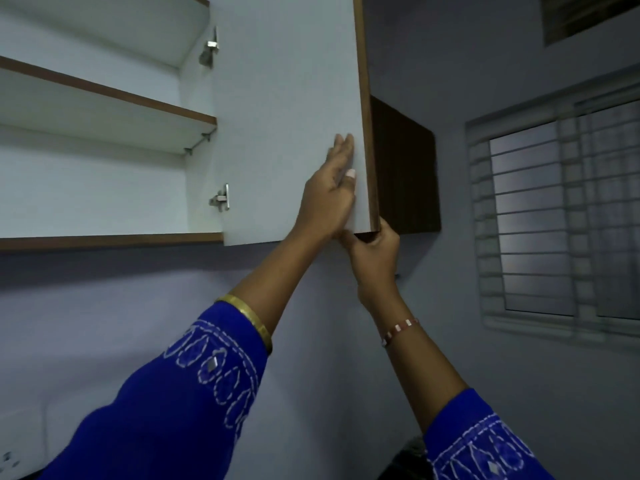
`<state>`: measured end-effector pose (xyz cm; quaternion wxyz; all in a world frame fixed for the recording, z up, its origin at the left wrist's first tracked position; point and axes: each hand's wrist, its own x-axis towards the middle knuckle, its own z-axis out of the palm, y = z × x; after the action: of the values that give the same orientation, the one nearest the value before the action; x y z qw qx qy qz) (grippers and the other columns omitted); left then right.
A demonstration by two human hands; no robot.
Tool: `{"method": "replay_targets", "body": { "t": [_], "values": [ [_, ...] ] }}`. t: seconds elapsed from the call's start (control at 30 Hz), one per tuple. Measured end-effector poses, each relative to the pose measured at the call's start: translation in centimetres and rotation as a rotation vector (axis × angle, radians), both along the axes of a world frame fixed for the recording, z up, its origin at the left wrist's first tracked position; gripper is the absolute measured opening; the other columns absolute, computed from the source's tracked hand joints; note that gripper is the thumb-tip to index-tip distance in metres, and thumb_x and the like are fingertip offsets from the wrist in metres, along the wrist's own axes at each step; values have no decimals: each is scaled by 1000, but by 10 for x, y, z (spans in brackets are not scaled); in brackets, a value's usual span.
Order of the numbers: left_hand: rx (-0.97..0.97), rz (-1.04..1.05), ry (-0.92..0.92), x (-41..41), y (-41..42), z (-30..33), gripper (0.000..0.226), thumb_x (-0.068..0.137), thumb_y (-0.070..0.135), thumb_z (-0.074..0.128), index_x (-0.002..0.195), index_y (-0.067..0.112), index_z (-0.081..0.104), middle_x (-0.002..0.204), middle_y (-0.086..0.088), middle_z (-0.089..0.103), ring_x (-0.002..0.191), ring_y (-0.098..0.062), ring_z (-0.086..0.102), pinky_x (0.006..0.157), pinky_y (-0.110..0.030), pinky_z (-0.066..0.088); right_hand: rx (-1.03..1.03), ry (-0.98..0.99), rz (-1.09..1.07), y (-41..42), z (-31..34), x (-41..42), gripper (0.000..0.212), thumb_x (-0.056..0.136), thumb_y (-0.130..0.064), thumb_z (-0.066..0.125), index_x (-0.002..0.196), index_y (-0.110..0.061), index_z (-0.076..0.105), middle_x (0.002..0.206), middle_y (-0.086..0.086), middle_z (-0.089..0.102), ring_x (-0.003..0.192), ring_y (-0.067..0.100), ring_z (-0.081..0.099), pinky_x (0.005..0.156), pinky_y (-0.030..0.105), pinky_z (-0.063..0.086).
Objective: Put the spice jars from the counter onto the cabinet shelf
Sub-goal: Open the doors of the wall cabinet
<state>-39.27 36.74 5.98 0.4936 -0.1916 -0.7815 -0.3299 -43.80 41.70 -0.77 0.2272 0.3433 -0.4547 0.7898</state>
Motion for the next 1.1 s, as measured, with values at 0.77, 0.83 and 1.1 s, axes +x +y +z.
{"method": "replay_targets", "body": {
  "t": [0.77,0.83,1.1],
  "values": [
    [-234,272,-177,-41,9,-10,52,100,12,28,148,15,10,159,-5,3,147,-20,4,117,-28,7,139,-57,-35,2,-20,-56,16,94,-21,53,79,-16,57,74,-1,59,75,15,60,71,15,51],
    [-209,311,-169,-29,-2,-22,50,100,12,29,147,13,16,158,-7,7,147,-21,6,119,-31,7,204,-31,-63,-12,-29,-47,24,98,-21,45,78,-14,56,65,-5,52,61,5,48,53,2,38],
    [-159,660,-97,54,-97,-70,47,97,6,31,144,8,27,156,-12,16,146,-23,11,118,-33,5,457,81,15,-95,-61,15,44,98,-29,42,138,-8,43,148,9,37,139,21,32,113,32,29]
  ]
}}
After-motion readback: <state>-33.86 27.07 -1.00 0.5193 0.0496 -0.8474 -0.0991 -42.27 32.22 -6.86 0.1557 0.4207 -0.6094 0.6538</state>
